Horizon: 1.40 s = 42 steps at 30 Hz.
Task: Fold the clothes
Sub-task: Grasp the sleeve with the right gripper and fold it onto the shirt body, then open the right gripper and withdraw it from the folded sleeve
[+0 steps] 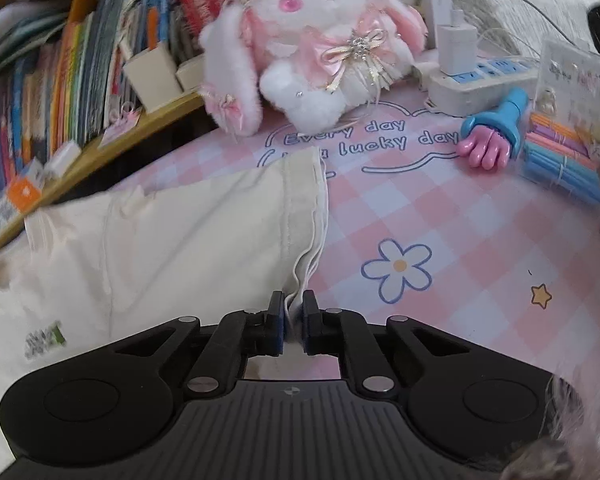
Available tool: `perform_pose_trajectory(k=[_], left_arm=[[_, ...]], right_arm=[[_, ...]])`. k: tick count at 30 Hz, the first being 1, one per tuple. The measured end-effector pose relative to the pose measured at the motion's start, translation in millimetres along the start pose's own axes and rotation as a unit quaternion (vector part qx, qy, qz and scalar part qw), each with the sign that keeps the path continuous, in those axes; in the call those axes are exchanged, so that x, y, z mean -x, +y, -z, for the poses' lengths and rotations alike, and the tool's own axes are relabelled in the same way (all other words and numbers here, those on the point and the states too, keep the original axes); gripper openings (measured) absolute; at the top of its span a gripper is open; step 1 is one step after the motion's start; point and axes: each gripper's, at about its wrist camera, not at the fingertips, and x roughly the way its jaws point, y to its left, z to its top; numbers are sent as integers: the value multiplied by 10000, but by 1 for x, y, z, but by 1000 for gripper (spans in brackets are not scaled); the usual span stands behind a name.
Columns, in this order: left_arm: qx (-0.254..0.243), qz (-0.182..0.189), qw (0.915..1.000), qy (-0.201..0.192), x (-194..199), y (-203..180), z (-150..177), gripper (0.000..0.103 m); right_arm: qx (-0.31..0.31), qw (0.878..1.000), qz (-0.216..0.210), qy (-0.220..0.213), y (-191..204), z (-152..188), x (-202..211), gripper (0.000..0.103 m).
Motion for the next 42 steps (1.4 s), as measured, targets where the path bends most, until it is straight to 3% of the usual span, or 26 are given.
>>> perform_pose_trajectory(k=[3,6,9,12,13,15,16,22,26,28,33,42], left_arm=[[58,19,10000,-11,0,8,2,90],[204,17,9998,-11,-1,20,4,90],[390,48,9992,-6,-2,33,7,90],[565,105,9983,25,-4,45,10,90],[619,130,9980,35,-5,48,11,90],[717,171,9973,51,-6,55,13,90],[751,181,9970,46,-6,58,14,90],[804,231,9965,-16,-6,65,19,90],[798,239,9965,-65,-7,65,20,93],[785,234,9966,-65,-8,64,19,93],[800,249,9965,-57,-8,60,16,93],[783,137,9967,-189,-3,45,8,93]], right_arm=[[391,9986,41,-364,26,-11,14,8],[1418,9871,-74,-743,79,-13,33,8],[2902,9521,-429,-868,150,9,45,8],[4303,8968,-961,-356,210,54,41,11],[4519,8849,-1118,-167,220,70,37,28],[4659,8727,-1456,83,230,96,32,57],[4625,8712,-1637,183,232,104,32,55],[3103,9115,-2674,360,200,87,53,55],[2530,9388,-2336,53,178,72,61,55],[2455,9476,-2033,219,172,68,48,55],[2623,9450,-1743,878,165,90,26,54],[2775,9319,-2113,996,162,118,52,55]])
